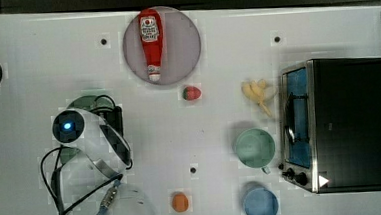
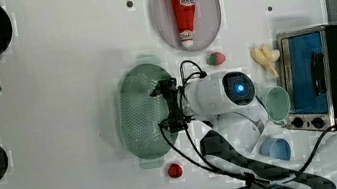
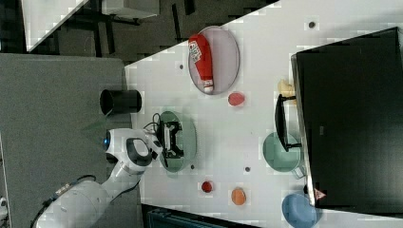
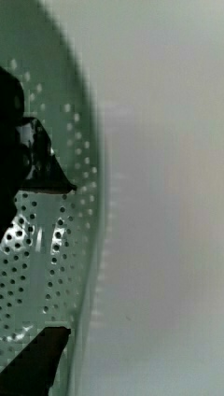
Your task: Drag strainer left to right.
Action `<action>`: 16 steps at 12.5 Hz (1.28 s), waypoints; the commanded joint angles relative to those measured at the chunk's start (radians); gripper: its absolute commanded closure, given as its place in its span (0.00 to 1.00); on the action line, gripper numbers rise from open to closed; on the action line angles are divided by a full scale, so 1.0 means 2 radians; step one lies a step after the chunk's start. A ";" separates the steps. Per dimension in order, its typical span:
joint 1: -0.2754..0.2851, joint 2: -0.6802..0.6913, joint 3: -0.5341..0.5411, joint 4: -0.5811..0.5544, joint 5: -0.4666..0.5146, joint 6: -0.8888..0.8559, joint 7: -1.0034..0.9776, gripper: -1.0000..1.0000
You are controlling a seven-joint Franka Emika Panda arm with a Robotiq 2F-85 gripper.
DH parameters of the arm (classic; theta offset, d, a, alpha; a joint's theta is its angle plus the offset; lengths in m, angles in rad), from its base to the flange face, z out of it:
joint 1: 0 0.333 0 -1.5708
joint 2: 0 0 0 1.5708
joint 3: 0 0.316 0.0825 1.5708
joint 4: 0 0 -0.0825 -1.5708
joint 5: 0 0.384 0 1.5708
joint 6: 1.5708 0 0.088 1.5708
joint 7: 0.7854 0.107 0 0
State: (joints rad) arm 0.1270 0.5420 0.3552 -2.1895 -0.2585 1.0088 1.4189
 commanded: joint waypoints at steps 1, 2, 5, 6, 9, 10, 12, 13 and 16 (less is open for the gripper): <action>-0.035 -0.031 -0.007 -0.013 0.015 0.009 -0.051 0.00; -0.044 -0.036 -0.007 -0.019 0.015 0.008 -0.069 0.00; -0.071 -0.044 -0.010 -0.030 0.015 0.014 -0.090 0.00; -0.078 -0.045 -0.013 -0.032 0.015 0.014 -0.094 0.00; -0.098 -0.046 -0.021 -0.034 0.015 0.015 -0.123 0.00; -0.104 -0.048 -0.025 -0.036 0.015 0.015 -0.134 0.00; -0.113 -0.052 -0.034 -0.040 0.015 0.015 -0.155 0.00; -0.118 -0.056 -0.038 -0.044 0.015 0.015 -0.167 0.00; -0.130 -0.065 -0.051 -0.055 0.015 0.016 -0.202 0.00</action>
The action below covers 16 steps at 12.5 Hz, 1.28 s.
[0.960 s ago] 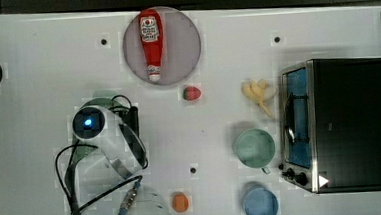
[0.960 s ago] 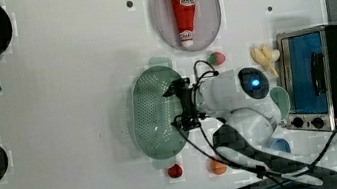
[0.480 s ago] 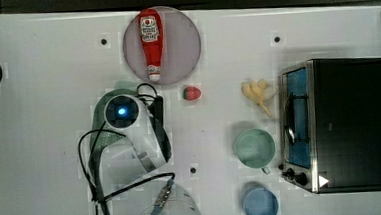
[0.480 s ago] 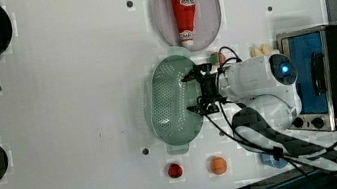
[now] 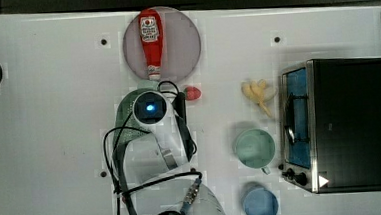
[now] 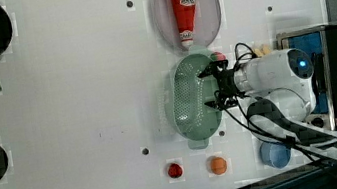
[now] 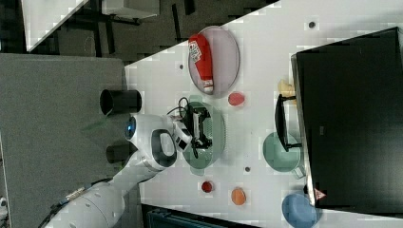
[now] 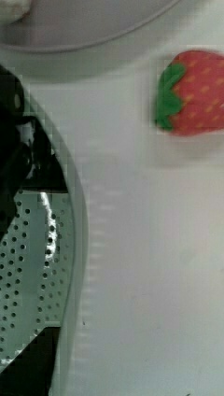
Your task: Drag strainer left to right.
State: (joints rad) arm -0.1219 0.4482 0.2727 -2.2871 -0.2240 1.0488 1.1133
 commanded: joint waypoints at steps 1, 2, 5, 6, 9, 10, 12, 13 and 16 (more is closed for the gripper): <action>-0.009 -0.022 -0.016 -0.010 -0.002 -0.004 -0.060 0.00; -0.012 -0.026 -0.022 -0.015 -0.002 -0.004 -0.067 0.00; -0.019 -0.034 -0.043 -0.023 -0.002 -0.003 -0.096 0.00; -0.022 -0.035 -0.050 -0.024 -0.002 -0.003 -0.111 0.00; -0.030 -0.035 -0.070 -0.024 -0.002 0.007 -0.148 0.00; -0.032 -0.035 -0.077 -0.024 -0.002 0.010 -0.150 0.00; -0.036 -0.035 -0.088 -0.024 -0.002 0.013 -0.150 0.00; -0.038 -0.035 -0.093 -0.024 -0.002 0.014 -0.151 0.00; -0.039 -0.035 -0.108 -0.024 -0.002 0.015 -0.164 0.00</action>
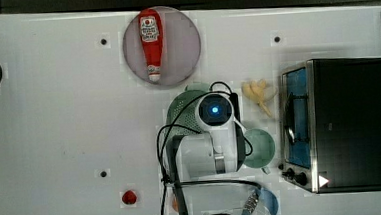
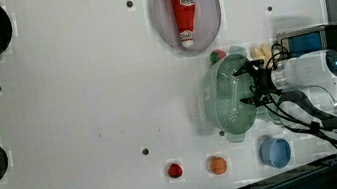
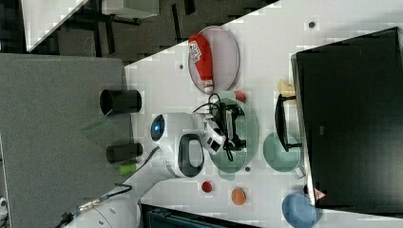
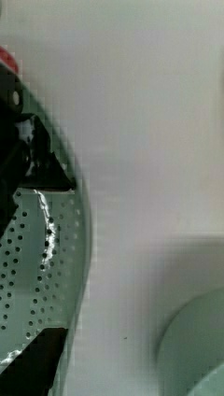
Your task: Drag strainer left to right.
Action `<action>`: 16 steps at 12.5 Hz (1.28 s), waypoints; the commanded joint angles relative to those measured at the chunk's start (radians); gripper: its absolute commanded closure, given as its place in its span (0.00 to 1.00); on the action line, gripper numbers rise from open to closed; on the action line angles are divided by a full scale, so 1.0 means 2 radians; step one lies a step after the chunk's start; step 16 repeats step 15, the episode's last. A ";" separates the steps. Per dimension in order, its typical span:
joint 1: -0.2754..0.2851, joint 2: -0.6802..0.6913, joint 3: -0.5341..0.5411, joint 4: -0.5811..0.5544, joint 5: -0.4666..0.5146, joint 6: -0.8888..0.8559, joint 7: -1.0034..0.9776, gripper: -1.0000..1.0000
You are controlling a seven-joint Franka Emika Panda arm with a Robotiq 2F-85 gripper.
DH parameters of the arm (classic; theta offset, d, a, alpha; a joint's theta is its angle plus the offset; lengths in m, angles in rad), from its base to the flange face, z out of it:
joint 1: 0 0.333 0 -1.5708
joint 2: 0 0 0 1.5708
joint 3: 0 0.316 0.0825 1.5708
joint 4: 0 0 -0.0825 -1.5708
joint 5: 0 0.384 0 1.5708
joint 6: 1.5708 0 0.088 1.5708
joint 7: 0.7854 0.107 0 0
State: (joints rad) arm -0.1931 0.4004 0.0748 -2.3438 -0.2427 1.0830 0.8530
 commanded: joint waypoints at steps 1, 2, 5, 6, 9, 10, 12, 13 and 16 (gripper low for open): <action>-0.004 -0.011 -0.014 0.004 0.007 -0.001 -0.039 0.00; -0.004 -0.011 -0.020 0.004 0.008 0.000 -0.041 0.00; -0.006 -0.011 -0.029 0.004 0.008 0.000 -0.043 0.00; -0.005 -0.013 -0.027 0.004 0.008 0.000 -0.049 0.00; -0.005 -0.058 0.001 0.003 0.009 -0.028 -0.146 0.00; -0.005 -0.083 0.008 0.005 0.011 -0.048 -0.188 0.00; -0.005 -0.137 0.020 0.014 0.021 -0.097 -0.250 0.00; -0.005 -0.166 0.026 0.022 0.039 -0.133 -0.260 0.00; -0.004 -0.226 0.034 0.043 0.087 -0.221 -0.275 0.00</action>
